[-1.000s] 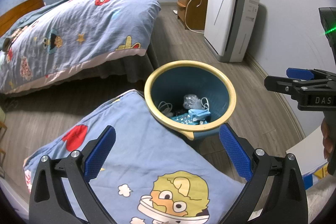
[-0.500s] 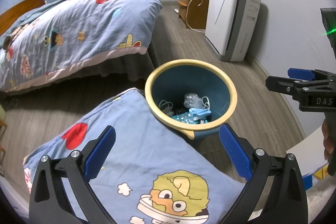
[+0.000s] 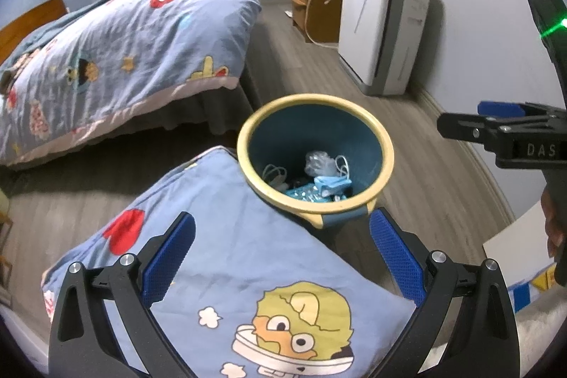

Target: Collect trash

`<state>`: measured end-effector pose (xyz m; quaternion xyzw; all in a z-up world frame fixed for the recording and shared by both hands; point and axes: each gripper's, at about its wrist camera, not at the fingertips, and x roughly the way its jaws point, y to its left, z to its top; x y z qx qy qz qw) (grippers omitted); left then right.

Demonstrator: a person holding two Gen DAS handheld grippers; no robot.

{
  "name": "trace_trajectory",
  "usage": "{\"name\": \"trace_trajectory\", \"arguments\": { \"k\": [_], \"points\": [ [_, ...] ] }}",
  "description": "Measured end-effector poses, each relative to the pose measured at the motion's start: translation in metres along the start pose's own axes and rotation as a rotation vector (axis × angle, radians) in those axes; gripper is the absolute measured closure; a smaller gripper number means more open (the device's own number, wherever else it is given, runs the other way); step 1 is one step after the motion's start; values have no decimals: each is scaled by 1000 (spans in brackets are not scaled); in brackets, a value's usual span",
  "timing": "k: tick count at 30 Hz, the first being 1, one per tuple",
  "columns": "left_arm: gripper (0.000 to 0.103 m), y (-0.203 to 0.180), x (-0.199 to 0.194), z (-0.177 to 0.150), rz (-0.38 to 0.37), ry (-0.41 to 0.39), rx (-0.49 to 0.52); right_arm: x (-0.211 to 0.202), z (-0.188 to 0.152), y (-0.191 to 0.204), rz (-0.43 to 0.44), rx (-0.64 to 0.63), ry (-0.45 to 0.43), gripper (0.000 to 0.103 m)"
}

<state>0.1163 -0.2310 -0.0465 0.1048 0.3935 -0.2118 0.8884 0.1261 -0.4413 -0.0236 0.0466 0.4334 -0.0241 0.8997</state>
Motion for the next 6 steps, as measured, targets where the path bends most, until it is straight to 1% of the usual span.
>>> {"name": "trace_trajectory", "arguments": {
  "k": [4,6],
  "points": [
    [5,3,-4,-1,27,8,9,2,0,2,-5,22,12,6],
    [5,9,-8,-2,37,14,1,9,1,2,-10,67,29,6]
  ]
}}
